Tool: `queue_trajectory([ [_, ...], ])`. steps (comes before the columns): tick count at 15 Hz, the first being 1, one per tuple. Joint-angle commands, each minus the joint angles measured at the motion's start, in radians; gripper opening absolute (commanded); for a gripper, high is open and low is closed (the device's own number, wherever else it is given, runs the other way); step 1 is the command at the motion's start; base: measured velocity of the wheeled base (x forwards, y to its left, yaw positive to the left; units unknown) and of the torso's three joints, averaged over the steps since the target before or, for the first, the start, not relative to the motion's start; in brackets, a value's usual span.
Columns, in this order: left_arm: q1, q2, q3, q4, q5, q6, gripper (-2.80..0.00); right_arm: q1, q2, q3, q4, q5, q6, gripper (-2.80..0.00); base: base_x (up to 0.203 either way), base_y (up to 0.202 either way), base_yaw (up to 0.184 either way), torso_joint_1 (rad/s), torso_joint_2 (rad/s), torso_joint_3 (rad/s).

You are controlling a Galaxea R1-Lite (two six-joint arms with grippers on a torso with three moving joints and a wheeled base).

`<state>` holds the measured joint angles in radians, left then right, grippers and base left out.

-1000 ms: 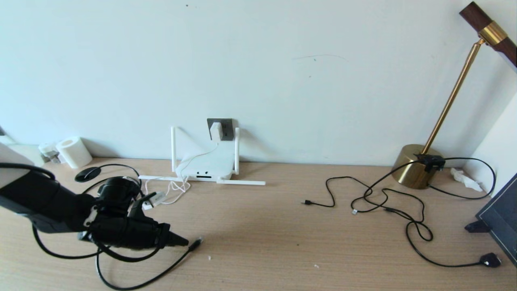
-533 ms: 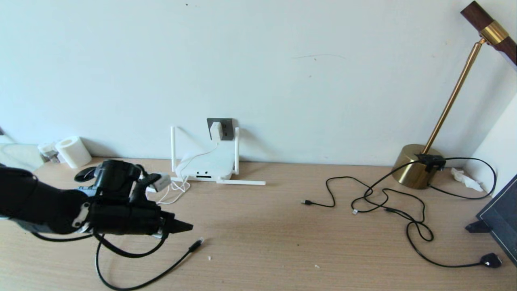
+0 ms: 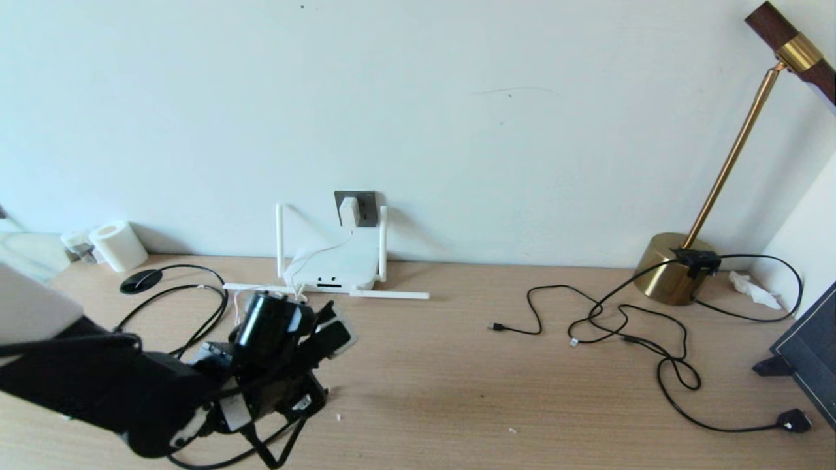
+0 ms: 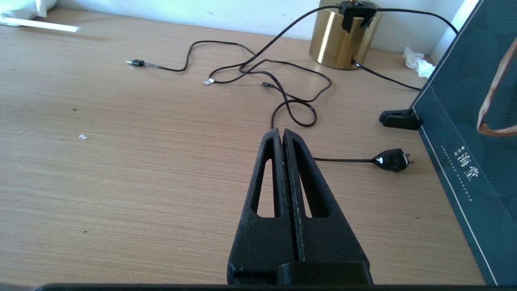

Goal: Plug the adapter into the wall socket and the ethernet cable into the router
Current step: Align cable and router interface

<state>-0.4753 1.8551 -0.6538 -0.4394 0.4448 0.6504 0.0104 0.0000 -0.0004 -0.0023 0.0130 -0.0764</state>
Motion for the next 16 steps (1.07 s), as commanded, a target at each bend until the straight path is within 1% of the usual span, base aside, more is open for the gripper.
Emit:
queue_trajectory([
  [1, -0.052, 0.004, 0.050, -0.005, 0.057, 0.017, 0.00, 0.000, 0.000, 0.000, -0.001, 0.001, 0.000, -2.80, 0.000, 0.000, 0.000, 0.000, 0.00, 0.000],
  [2, -0.059, -0.020, 0.057, -0.004, 0.059, 0.057, 0.00, 0.000, 0.000, -0.001, -0.001, 0.001, 0.000, -2.80, 0.000, 0.000, 0.000, 0.000, 0.00, 0.000],
  [4, -0.065, -0.051, 0.058, -0.008, 0.056, 0.184, 0.00, 0.000, 0.000, -0.001, -0.001, 0.001, -0.002, -2.80, 0.000, 0.000, 0.000, 0.000, 0.00, 0.000],
  [5, -0.073, -0.054, 0.063, -0.011, 0.059, 0.212, 0.00, 0.000, 0.000, 0.000, -0.001, 0.001, -0.002, -2.80, 0.000, 0.000, 0.000, 0.000, 0.00, 0.000],
  [7, -0.107, -0.056, 0.065, -0.013, 0.065, 0.212, 0.00, 0.000, 0.000, 0.000, -0.001, 0.001, 0.000, -2.80, 0.000, 0.000, 0.000, 0.000, 0.00, 0.000],
  [9, -0.145, -0.050, 0.078, -0.011, 0.142, 0.203, 0.00, 0.000, 0.000, 0.000, -0.001, 0.001, 0.000, -2.80, 0.000, 0.000, 0.000, 0.000, 0.00, 0.000],
  [12, -0.145, -0.023, 0.074, -0.010, 0.154, 0.169, 0.00, 0.000, 0.000, 0.000, -0.001, 0.001, 0.000, -2.80, 0.000, 0.000, 0.000, 0.000, 0.00, 0.000],
  [13, -0.144, -0.012, 0.071, -0.008, 0.170, 0.151, 0.00, 0.000, 0.000, -0.001, -0.001, 0.001, -0.001, -2.80, 0.000, 0.000, 0.000, 0.000, 0.00, 0.000],
  [14, -0.139, -0.005, 0.071, -0.007, 0.194, 0.142, 0.00, 0.000, 0.000, 0.000, -0.001, 0.001, -0.001, -2.80, 0.000, 0.000, 0.000, 0.000, 0.00, 0.000],
  [16, -0.134, 0.006, 0.057, -0.008, 0.198, 0.136, 0.00, 0.000, 0.000, 0.000, -0.001, 0.001, 0.000, -2.80, 0.000, 0.000, 0.000, 0.000, 0.00, 0.000],
])
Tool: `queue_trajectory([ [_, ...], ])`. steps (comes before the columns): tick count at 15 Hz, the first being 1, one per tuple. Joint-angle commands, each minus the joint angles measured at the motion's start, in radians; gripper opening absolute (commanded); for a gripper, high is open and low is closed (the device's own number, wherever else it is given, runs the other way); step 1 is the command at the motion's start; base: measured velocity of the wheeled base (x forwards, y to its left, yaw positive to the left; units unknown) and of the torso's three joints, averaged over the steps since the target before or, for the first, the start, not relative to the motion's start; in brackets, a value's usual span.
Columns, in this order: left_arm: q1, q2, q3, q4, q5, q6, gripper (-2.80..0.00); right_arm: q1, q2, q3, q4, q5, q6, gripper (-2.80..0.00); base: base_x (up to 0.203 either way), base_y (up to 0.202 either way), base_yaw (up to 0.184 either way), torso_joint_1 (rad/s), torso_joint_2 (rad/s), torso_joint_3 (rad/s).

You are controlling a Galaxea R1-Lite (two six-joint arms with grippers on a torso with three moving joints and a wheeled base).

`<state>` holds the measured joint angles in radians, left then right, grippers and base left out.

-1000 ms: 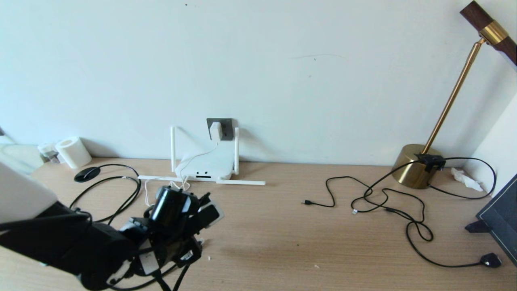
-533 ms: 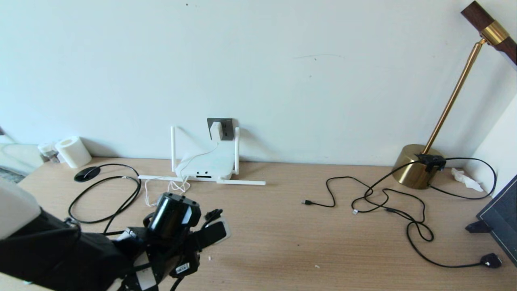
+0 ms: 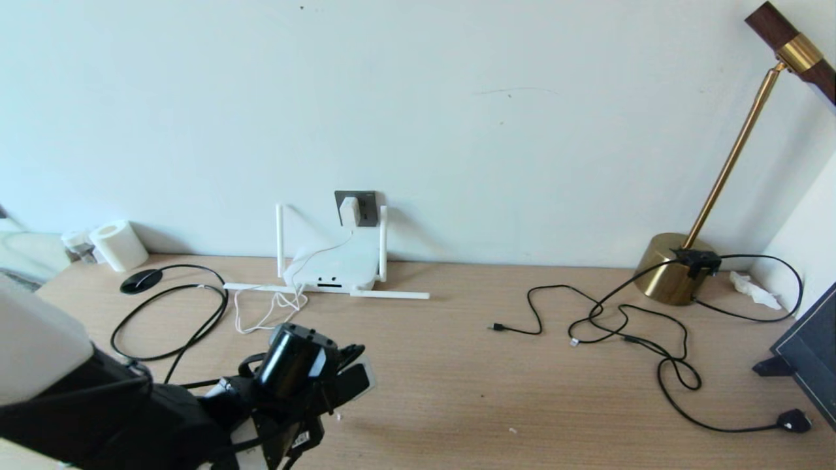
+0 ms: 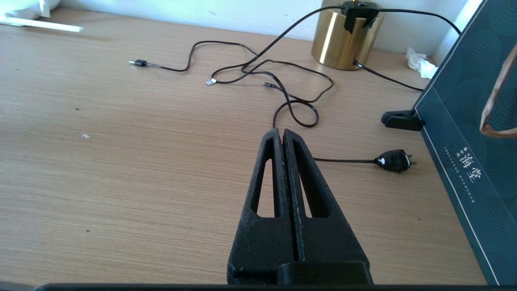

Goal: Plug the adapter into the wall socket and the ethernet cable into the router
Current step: Align cable and router interface

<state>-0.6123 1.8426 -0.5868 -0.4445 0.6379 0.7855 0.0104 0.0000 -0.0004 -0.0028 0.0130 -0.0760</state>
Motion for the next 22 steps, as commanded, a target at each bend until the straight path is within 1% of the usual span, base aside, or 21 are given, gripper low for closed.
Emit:
queue_trajectory([
  [1, 0.003, 0.028, -0.019, -0.001, 0.005, -0.011, 0.00, 0.000, 0.000, -0.001, 0.000, 0.001, -0.001, -2.80, 0.000, 0.000, 0.000, 0.000, 0.00, 0.000],
  [3, 0.006, 0.044, -0.017, -0.001, 0.005, -0.015, 0.00, 0.000, 0.000, -0.001, 0.000, 0.001, -0.001, -2.80, 0.000, 0.000, 0.000, 0.000, 0.00, 0.000],
  [10, 0.052, 0.072, -0.019, 0.000, -0.001, -0.016, 0.00, 0.000, 0.000, 0.000, 0.000, 0.001, -0.001, -2.80, 0.000, 0.000, 0.000, 0.000, 0.00, 0.000],
  [22, 0.054, 0.121, -0.073, -0.005, -0.003, -0.017, 0.00, 0.000, 0.000, -0.001, 0.000, 0.001, -0.001, -2.80, 0.000, 0.000, 0.000, 0.000, 0.00, 0.000],
])
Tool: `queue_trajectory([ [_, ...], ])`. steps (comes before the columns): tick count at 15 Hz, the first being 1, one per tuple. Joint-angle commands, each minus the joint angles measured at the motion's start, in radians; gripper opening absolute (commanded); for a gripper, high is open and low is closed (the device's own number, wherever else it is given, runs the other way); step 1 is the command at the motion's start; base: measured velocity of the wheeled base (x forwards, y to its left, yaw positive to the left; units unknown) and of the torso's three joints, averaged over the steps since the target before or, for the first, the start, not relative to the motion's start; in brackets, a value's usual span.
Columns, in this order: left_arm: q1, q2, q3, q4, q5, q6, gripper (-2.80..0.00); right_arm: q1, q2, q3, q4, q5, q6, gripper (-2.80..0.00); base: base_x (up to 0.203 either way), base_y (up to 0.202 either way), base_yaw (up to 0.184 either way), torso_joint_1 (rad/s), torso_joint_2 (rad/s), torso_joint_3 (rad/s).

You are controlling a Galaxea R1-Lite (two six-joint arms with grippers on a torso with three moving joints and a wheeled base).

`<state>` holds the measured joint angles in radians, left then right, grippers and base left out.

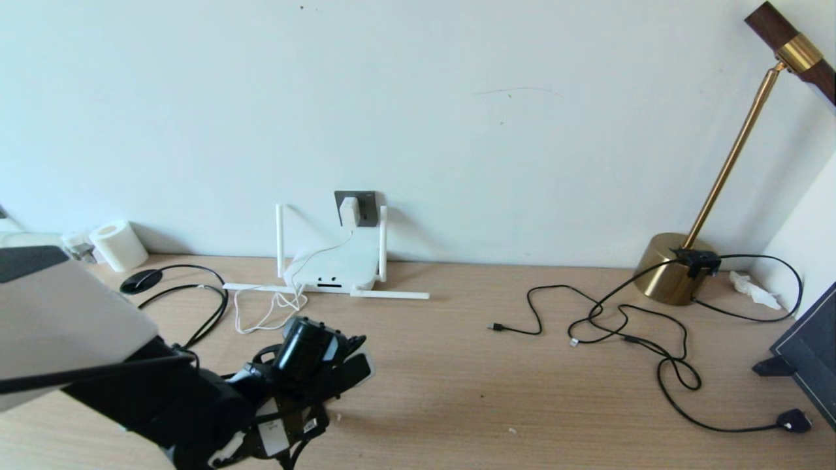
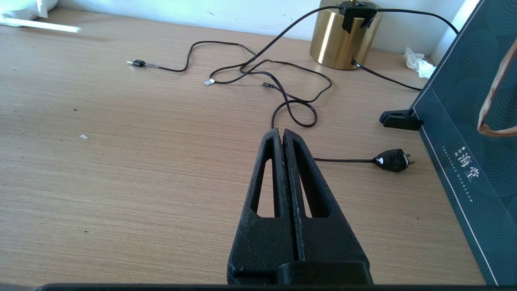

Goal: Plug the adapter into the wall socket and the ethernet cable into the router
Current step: Align cable and router interface

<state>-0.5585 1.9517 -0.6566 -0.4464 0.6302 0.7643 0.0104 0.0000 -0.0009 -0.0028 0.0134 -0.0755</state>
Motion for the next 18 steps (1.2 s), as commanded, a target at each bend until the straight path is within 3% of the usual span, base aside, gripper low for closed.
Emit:
queue_trajectory([
  [1, 0.000, 0.017, -0.003, -0.003, 0.003, 0.004, 0.00, 0.000, 0.000, -0.001, 0.000, 0.000, -0.001, -2.80, 0.000, 0.000, 0.000, 0.000, 0.00, 0.000],
  [18, 0.040, 0.047, -0.015, -0.003, 0.005, 0.004, 0.00, 0.000, 0.000, 0.001, 0.000, 0.000, -0.001, -2.80, 0.000, 0.000, 0.000, 0.000, 0.00, 0.000],
])
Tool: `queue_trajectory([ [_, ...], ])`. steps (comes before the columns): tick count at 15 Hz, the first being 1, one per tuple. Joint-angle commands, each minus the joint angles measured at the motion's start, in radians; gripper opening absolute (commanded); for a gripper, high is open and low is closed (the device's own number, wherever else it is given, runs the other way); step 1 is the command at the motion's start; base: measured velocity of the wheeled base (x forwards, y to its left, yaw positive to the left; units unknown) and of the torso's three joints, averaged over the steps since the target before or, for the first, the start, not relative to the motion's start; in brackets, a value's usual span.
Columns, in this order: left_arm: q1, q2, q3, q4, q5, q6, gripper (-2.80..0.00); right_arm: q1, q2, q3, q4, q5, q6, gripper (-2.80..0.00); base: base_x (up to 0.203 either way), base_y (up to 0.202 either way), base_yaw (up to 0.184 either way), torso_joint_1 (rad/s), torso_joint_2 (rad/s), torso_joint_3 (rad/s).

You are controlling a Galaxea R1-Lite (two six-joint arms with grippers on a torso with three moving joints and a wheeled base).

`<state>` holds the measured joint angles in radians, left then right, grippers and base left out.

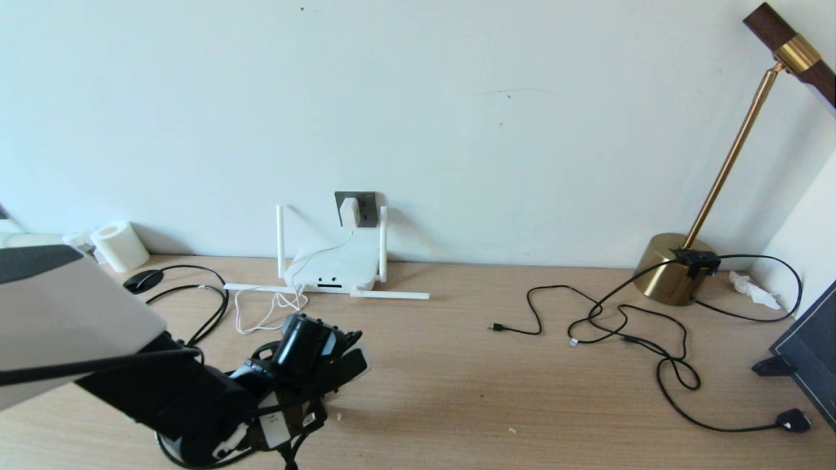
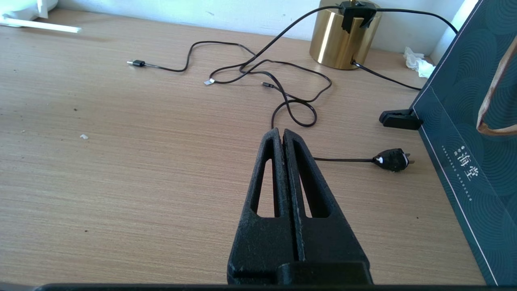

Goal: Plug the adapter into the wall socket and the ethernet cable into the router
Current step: Align cable and router interface

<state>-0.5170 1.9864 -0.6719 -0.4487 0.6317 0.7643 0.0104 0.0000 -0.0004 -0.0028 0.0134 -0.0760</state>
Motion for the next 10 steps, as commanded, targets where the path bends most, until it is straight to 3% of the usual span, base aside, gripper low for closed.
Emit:
queue_trajectory([
  [1, 0.000, 0.014, 0.000, -0.001, 0.003, 0.004, 0.00, 0.000, 0.000, -0.001, 0.000, 0.000, -0.001, -2.80, 0.000, 0.000, 0.000, 0.000, 0.00, 0.000],
  [2, 0.000, 0.015, 0.000, -0.001, 0.002, 0.004, 0.00, 0.000, 0.000, 0.000, 0.000, 0.000, -0.001, -2.80, 0.000, 0.000, 0.000, 0.000, 0.00, 0.000],
  [3, -0.001, 0.016, 0.000, -0.001, -0.001, 0.004, -0.28, 0.000, 0.000, 0.000, 0.000, 0.000, -0.001, -2.80, 0.000, 0.000, 0.000, 0.000, 0.00, 0.000],
  [4, -0.001, 0.017, 0.000, -0.001, -0.007, 0.004, -2.80, 0.000, 0.000, -0.001, 0.000, 0.000, -0.002, -2.80, 0.000, 0.000, 0.000, 0.000, 0.00, 0.000],
  [10, 0.006, 0.034, 0.002, 0.002, -0.086, 0.003, -2.80, 0.000, 0.000, 0.000, 0.000, 0.000, -0.002, -2.80, 0.000, 0.000, 0.000, 0.000, 0.00, 0.000],
])
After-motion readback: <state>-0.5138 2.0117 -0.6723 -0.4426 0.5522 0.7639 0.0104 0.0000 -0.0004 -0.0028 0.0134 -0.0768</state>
